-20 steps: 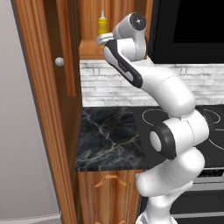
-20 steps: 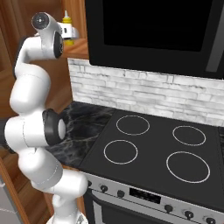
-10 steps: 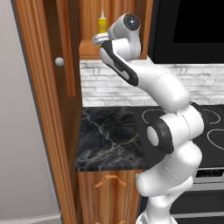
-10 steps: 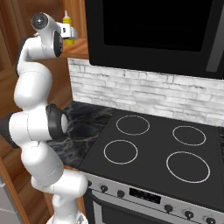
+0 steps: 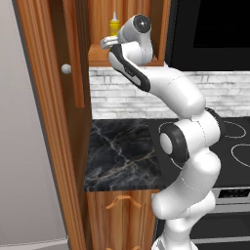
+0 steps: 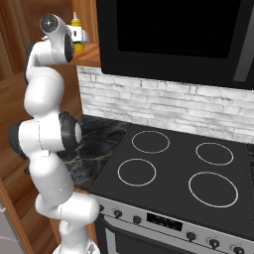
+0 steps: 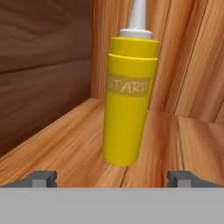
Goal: Move the mustard and shaker from the cabinet to the dining counter.
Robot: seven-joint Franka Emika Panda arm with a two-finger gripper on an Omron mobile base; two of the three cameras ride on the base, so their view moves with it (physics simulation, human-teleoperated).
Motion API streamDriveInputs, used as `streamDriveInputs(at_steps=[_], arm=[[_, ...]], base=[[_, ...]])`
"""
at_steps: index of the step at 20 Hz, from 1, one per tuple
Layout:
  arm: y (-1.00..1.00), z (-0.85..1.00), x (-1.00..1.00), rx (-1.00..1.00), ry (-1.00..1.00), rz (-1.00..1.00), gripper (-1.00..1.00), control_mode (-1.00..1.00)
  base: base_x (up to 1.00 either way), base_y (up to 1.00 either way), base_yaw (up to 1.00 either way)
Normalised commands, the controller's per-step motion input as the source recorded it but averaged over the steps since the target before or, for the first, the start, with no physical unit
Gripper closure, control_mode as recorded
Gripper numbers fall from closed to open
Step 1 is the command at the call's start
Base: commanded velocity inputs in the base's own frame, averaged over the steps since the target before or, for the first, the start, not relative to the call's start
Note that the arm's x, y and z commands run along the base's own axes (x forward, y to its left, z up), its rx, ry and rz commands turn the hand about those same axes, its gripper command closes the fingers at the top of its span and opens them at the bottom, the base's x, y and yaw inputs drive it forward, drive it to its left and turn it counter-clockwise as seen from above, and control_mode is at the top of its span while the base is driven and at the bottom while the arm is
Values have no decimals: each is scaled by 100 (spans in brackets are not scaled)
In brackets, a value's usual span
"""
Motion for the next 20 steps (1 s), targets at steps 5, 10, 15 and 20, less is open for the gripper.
streamDriveInputs(at_steps=[5,10,15,20], arm=[[2,0,34,0,2,0,-100,-100],[4,0,36,0,0,-1,-100,-100],[5,0,33,0,1,-1,-100,-100],[0,0,29,0,2,-1,-100,-100]], base=[[0,0,0],[0,0,0],[0,0,0],[0,0,0]])
